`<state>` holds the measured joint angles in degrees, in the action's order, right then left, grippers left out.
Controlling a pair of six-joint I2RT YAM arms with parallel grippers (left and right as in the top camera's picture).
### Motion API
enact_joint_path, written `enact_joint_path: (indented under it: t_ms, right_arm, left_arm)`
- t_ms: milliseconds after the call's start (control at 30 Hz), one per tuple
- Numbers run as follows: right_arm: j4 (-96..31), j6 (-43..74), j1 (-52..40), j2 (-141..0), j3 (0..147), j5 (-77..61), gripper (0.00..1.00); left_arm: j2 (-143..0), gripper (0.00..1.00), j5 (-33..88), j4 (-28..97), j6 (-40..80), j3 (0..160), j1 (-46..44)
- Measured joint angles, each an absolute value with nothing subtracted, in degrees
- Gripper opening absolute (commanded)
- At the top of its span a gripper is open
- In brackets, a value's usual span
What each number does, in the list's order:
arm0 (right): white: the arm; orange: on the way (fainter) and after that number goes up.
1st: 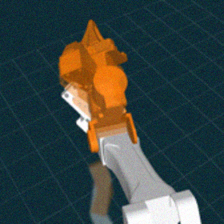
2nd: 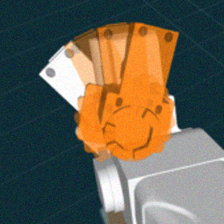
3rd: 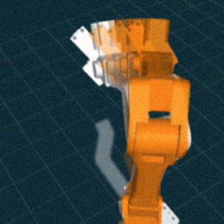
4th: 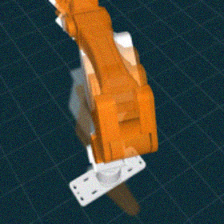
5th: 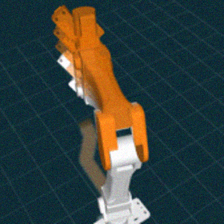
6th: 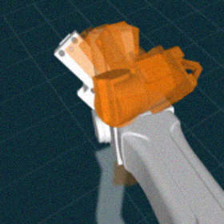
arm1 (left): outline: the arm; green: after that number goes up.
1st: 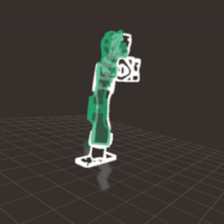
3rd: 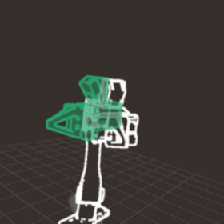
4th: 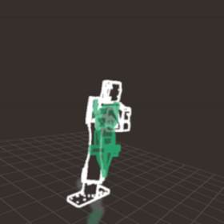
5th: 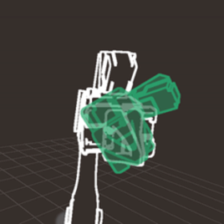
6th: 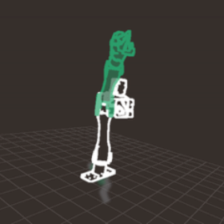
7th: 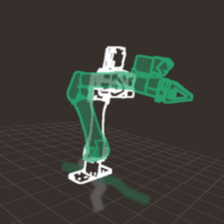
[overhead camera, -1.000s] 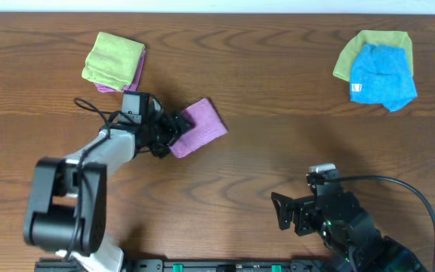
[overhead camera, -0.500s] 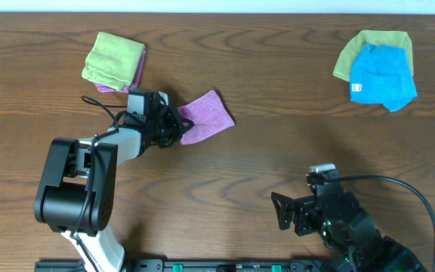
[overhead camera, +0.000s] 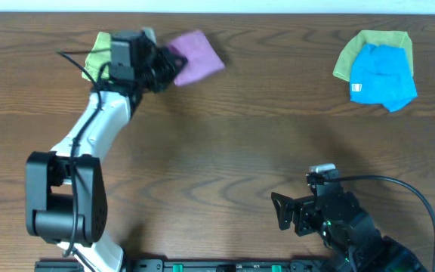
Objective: Fold the cloth
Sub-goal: 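Carry the folded purple cloth with the left gripper to the top-left stack, then lower the purple cloth onto the green cloth stack and release it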
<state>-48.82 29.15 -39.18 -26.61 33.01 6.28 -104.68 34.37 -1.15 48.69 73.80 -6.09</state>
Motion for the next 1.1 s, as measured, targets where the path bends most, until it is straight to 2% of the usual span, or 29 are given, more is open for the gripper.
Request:
enact_joint_path:
  t_ms: [467, 1100]
  right_arm:
    - [-48.8, 29.1, -39.2, -26.6, 33.0, 6.3, 0.99]
    - [-48.8, 29.1, -39.2, -26.6, 33.0, 6.3, 0.99]
  left_arm:
    - [-104.7, 0.06, 22.1, -0.1, 48.7, 78.5, 2.4]
    - [-112.1, 0.06, 10.1, -1.8, 50.5, 78.6, 3.8]
